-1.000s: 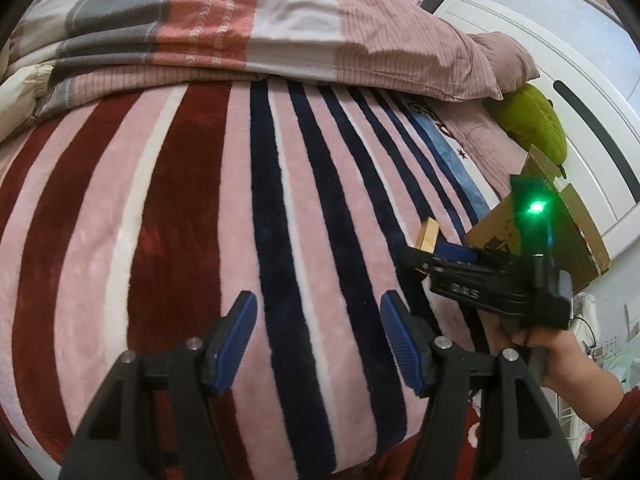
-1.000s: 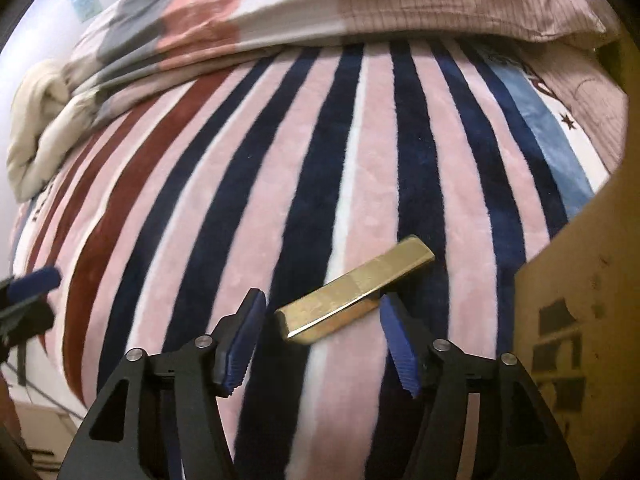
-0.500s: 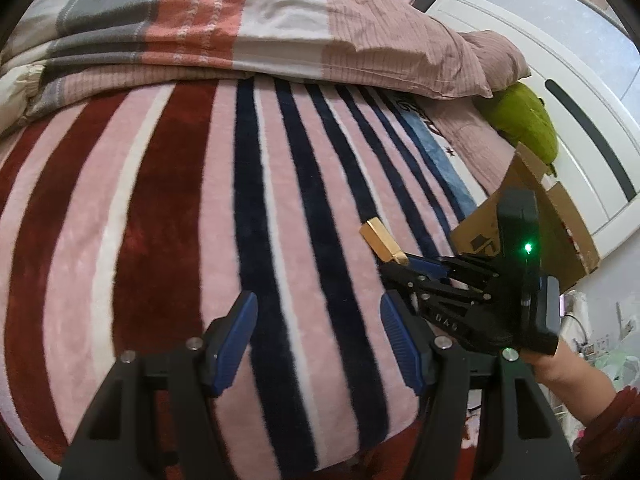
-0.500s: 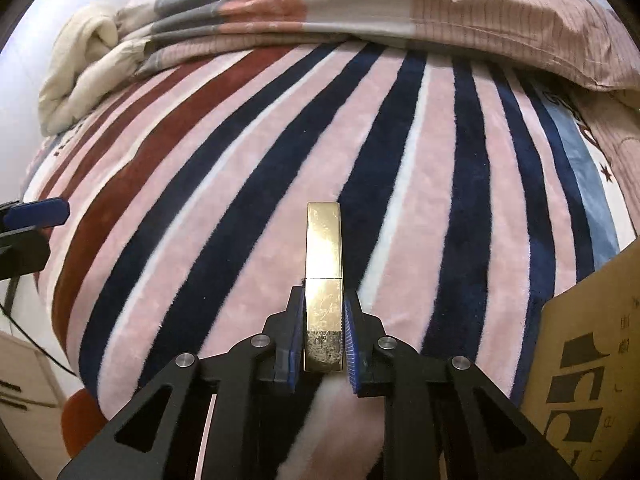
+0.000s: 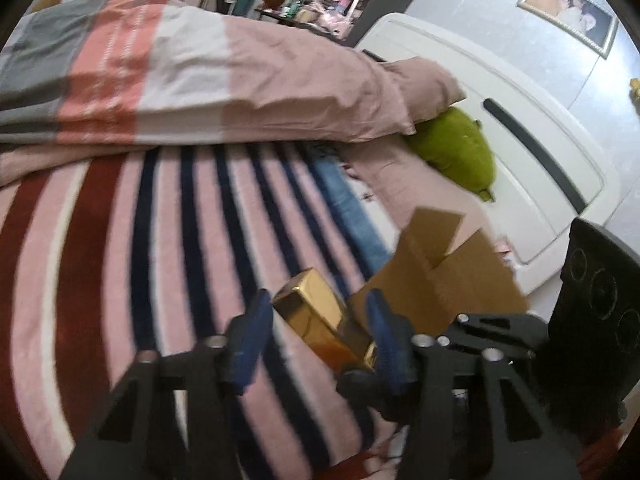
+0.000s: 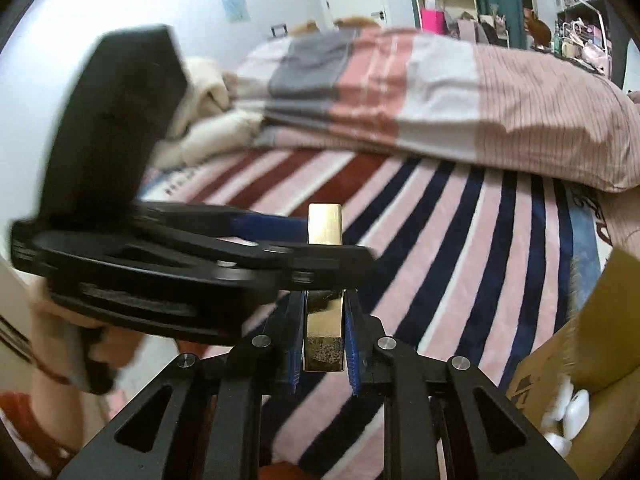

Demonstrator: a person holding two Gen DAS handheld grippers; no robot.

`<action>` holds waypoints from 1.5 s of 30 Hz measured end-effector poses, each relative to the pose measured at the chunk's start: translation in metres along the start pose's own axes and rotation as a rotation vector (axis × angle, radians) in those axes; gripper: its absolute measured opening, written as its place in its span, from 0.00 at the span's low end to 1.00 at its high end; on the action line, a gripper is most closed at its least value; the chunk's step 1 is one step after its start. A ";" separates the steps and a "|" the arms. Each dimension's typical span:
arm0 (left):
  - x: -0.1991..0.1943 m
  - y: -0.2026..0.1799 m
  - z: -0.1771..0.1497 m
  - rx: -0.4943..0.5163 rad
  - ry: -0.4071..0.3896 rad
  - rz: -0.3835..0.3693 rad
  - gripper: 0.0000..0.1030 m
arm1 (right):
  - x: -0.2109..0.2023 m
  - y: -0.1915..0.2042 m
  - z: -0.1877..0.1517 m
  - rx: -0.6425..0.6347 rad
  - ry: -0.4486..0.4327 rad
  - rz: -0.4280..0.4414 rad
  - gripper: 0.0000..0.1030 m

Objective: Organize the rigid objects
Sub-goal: 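Place the gold bar into the cardboard box and open the right gripper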

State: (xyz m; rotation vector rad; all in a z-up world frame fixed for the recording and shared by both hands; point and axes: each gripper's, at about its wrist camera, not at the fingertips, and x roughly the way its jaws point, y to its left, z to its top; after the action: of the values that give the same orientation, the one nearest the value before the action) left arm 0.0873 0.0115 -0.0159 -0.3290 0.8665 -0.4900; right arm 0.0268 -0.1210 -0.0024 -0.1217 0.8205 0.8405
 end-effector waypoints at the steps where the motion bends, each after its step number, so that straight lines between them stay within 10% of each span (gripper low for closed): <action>1: 0.002 -0.007 0.004 0.008 0.004 -0.014 0.34 | -0.010 -0.004 0.002 0.002 -0.020 -0.012 0.13; 18: 0.133 -0.149 0.037 0.183 0.208 -0.074 0.33 | -0.093 -0.121 -0.026 0.199 -0.026 -0.145 0.13; 25: 0.168 -0.169 0.031 0.237 0.274 0.016 0.37 | -0.093 -0.157 -0.051 0.240 0.045 -0.214 0.13; 31: 0.157 -0.167 0.029 0.268 0.226 0.065 0.69 | -0.088 -0.158 -0.056 0.201 0.083 -0.276 0.29; 45: 0.057 -0.147 0.024 0.275 0.015 0.158 0.91 | -0.098 -0.140 -0.045 0.187 0.013 -0.213 0.69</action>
State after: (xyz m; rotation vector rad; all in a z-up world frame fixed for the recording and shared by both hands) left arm 0.0966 -0.1406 0.0305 -0.0047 0.8209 -0.4576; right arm 0.0604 -0.2940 0.0043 -0.0482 0.8770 0.5609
